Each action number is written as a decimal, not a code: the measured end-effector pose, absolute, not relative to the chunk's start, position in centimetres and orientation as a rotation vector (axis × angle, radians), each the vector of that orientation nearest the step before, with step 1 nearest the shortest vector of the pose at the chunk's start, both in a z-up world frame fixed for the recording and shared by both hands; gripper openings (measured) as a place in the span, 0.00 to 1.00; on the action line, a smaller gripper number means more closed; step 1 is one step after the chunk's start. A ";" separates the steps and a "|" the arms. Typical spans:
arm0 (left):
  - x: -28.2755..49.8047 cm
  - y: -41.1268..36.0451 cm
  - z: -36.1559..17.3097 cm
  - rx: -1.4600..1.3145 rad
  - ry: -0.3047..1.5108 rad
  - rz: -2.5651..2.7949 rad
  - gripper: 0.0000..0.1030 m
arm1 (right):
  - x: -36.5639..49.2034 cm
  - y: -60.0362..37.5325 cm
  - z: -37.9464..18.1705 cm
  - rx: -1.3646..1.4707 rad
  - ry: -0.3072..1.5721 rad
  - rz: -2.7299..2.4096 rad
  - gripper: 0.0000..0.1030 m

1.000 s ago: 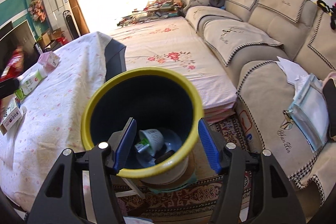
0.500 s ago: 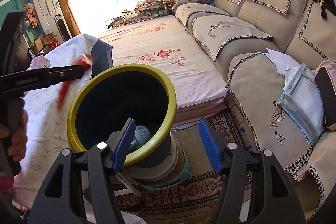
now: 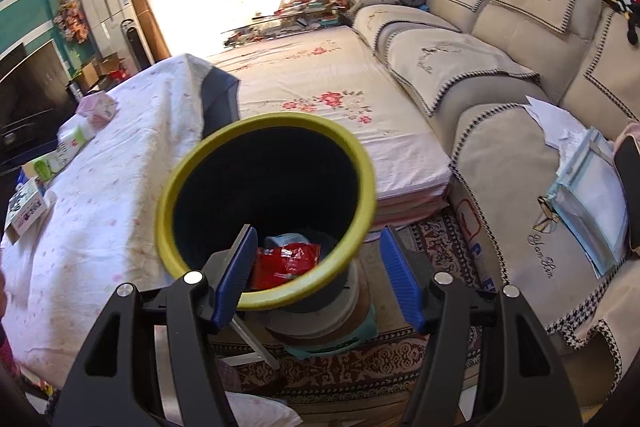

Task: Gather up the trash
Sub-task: 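Move the right gripper to the white foam net and close on it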

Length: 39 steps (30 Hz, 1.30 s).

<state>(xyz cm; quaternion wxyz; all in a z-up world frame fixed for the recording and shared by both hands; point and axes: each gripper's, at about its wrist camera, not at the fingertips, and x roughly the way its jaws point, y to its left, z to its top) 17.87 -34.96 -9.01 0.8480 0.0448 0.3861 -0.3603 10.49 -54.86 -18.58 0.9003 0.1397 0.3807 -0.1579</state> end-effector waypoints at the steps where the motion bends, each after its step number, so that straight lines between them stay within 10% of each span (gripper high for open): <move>1: 17.2 -33.2 -8.4 0.088 0.801 -0.742 0.92 | 10.9 -54.2 -18.4 0.282 0.787 -0.307 0.59; 21: 11.0 0.8 -5.5 -0.055 0.655 -0.199 0.95 | 19.9 -28.5 -14.0 0.089 0.789 0.281 0.60; 39: 11.0 3.3 -7.3 -0.102 0.674 -0.199 0.95 | 17.8 -17.4 -17.0 -0.092 0.865 0.422 0.60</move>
